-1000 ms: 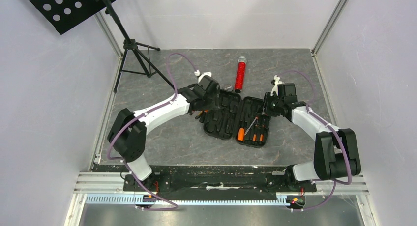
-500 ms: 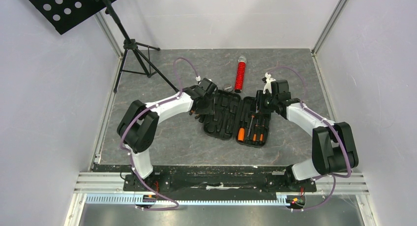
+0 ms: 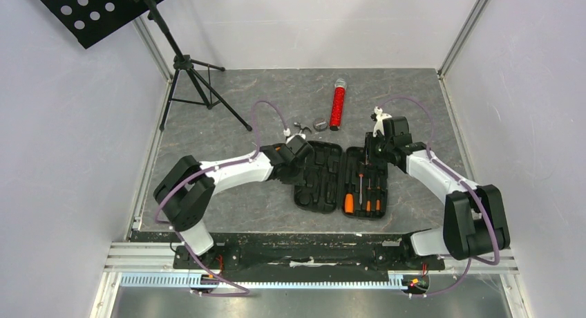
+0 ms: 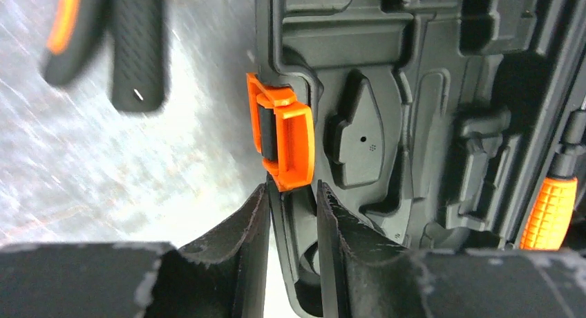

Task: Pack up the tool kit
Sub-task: Move the toolbox to the center of the board.

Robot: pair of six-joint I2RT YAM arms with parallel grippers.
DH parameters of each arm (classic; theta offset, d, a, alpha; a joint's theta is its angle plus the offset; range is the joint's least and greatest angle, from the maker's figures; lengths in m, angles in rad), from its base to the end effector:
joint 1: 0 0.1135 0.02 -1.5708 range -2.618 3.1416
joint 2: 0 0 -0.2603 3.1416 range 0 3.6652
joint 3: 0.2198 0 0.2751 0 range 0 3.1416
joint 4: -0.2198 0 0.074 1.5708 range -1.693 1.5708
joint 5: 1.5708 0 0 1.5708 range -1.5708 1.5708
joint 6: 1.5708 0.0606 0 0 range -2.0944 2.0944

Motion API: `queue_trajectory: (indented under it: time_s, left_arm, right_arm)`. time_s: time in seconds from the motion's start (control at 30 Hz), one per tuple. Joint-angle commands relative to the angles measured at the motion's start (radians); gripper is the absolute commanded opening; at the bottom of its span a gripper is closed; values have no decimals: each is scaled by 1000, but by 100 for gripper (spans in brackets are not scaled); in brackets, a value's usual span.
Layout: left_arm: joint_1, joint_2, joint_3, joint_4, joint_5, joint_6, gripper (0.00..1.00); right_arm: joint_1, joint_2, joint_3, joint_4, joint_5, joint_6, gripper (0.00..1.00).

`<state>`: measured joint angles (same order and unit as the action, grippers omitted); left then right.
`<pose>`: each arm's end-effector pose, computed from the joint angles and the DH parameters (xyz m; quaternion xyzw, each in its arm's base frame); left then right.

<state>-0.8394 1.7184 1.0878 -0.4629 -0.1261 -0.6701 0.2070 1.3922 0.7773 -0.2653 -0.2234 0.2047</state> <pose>0.2542 -0.2718 0.1420 0.0672 0.9675 -0.1170 0.2138 0.3030 0.0774 0.1612 -0.0388 0.9351 0.1714 0.3078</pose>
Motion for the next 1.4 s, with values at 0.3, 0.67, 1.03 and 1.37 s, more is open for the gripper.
queue_trajectory:
  time_s: [0.3, 0.67, 1.03, 1.37]
  left_arm:
    - [-135, -222, -155, 2, -102, -185, 61]
    - [54, -338, 1, -87, -104, 38, 70]
    - [266, -435, 117, -119, -171, 286, 69]
    - [307, -472, 40, -89, -256, 336, 68]
  right_arm:
    - [116, -184, -34, -315, 246, -29, 25]
    - [163, -321, -119, -438, 237, 62, 16]
    - [273, -297, -121, -436, 226, 169, 4]
    - [284, -260, -111, -441, 226, 200, 0]
